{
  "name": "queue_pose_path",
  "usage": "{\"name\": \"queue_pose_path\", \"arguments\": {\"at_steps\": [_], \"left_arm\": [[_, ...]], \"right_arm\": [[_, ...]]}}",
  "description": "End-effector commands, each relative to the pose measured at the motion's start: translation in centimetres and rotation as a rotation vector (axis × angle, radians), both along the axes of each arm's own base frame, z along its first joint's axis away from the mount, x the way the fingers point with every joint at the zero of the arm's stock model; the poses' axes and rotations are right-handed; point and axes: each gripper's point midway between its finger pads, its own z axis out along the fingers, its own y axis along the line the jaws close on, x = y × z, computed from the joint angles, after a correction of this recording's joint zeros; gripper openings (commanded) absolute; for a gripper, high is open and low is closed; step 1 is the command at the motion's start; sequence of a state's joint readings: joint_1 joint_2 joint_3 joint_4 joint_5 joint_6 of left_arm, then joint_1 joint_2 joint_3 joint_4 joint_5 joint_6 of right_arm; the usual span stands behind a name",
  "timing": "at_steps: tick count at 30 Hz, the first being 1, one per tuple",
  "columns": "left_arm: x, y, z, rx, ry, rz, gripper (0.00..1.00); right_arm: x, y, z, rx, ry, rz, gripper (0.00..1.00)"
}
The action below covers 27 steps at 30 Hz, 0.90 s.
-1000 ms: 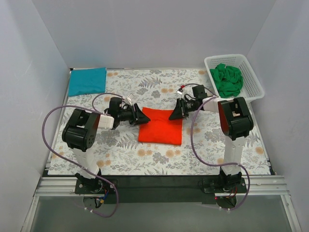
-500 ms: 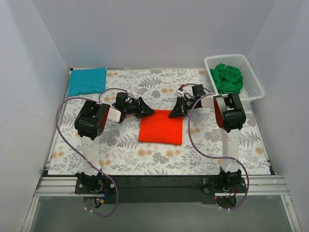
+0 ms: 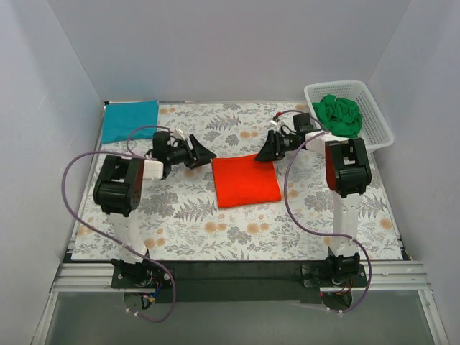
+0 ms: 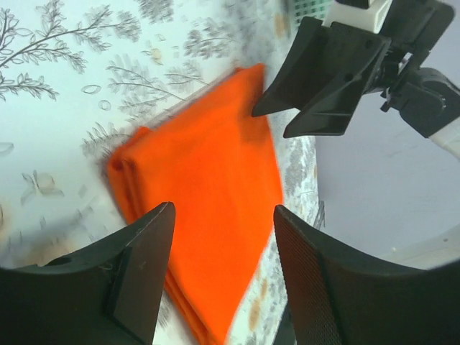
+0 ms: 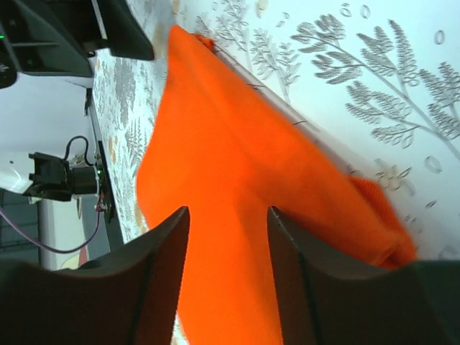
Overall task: Fold and stack the t-shirts
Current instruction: Fold the tshirt
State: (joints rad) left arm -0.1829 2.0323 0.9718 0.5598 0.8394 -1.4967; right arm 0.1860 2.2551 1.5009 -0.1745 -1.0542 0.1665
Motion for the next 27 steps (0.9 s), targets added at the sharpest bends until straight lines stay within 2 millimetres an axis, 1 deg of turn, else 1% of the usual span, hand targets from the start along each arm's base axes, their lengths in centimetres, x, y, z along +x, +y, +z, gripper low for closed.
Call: {"name": "queue_pose_path", "arguments": {"at_steps": [1,2,3,4,5,6,7,8,9,10,11,12,13,14,15,16,17,19,20,21,22,23,25,27], "left_arm": [[-1.5,2.1,9.4,0.04,-0.249,-0.009,0.57],[-2.0,3.0,10.4,0.058,-0.267,0.012,0.61],[-2.2,3.8,10.5,0.085,-0.26,0.048,0.63],[-3.2,4.4,10.0,0.117,-0.217,0.05,0.64],[-3.6,5.5,11.5,0.135,-0.235,0.083,0.64],[-3.9,6.2,11.2,0.157,-0.205,0.106,0.65],[-4.9,6.8,10.5,0.186,-0.138,0.121,0.65],[-5.3,7.7,10.7,0.2,-0.113,0.149,0.65],[-5.8,8.2,10.4,0.218,-0.081,0.167,0.66],[-6.3,9.0,9.5,0.255,-0.005,0.203,0.67],[-6.7,9.8,9.3,0.258,0.02,0.214,0.68],[-7.3,10.1,9.8,0.246,0.026,0.223,0.68],[-7.8,11.0,9.3,0.227,0.057,0.248,0.71],[-7.9,12.3,9.4,0.205,0.086,0.3,0.73],[-8.0,12.8,9.6,0.195,0.088,0.318,0.77],[-8.2,13.3,9.9,0.186,0.088,0.336,0.82],[-8.2,14.1,9.6,0.185,0.103,0.364,0.83],[-8.2,14.8,8.9,0.198,0.137,0.395,0.84],[-8.2,14.9,8.5,0.206,0.146,0.406,0.84],[-8.0,15.3,8.0,0.218,0.169,0.434,0.84],[-8.0,15.4,7.6,0.225,0.186,0.442,0.84],[-8.0,15.4,7.4,0.227,0.191,0.44,0.84],[-7.9,15.7,6.7,0.245,0.21,0.441,0.84],[-7.9,15.7,6.2,0.247,0.227,0.437,0.85]], "right_arm": [[0.1,0.4,8.5,0.003,-0.209,-0.003,0.57],[0.1,0.4,9.3,-0.026,-0.255,-0.014,0.6],[-0.5,0.5,11.3,-0.045,-0.3,-0.016,0.61],[-0.7,0.7,12.1,-0.075,-0.338,-0.016,0.61],[-1.4,1.2,12.8,-0.158,-0.405,-0.011,0.58],[-1.8,1.7,13.0,-0.197,-0.429,-0.009,0.56],[-2.3,2.1,13.0,-0.241,-0.473,0.015,0.53],[-2.9,3.2,12.4,-0.32,-0.529,0.043,0.51],[-4.0,3.6,12.2,-0.367,-0.536,0.069,0.5],[-4.7,4.2,11.8,-0.406,-0.562,0.096,0.49],[-5.8,5.5,11.3,-0.476,-0.628,0.139,0.47],[-6.8,5.8,10.3,-0.519,-0.642,0.166,0.47],[-8.5,7.4,9.7,-0.541,-0.684,0.23,0.47],[-9.0,7.6,9.1,-0.594,-0.71,0.238,0.46],[-9.8,8.1,8.6,-0.617,-0.726,0.26,0.46],[-10.8,8.4,7.7,-0.64,-0.729,0.29,0.46],[-12.4,9.6,7.1,-0.655,-0.758,0.339,0.46],[-14.1,10.5,5.5,-0.691,-0.766,0.395,0.46],[-15.4,11.4,4.9,-0.705,-0.784,0.433,0.45],[-16.1,11.7,3.9,-0.717,-0.774,0.459,0.45],[-17.1,12.3,3.5,-0.718,-0.772,0.482,0.45],[-17.5,12.4,2.6,-0.735,-0.764,0.494,0.44],[-18.4,12.9,2.0,-0.746,-0.769,0.518,0.45],[-18.5,13.0,1.4,-0.763,-0.768,0.529,0.44]]}}
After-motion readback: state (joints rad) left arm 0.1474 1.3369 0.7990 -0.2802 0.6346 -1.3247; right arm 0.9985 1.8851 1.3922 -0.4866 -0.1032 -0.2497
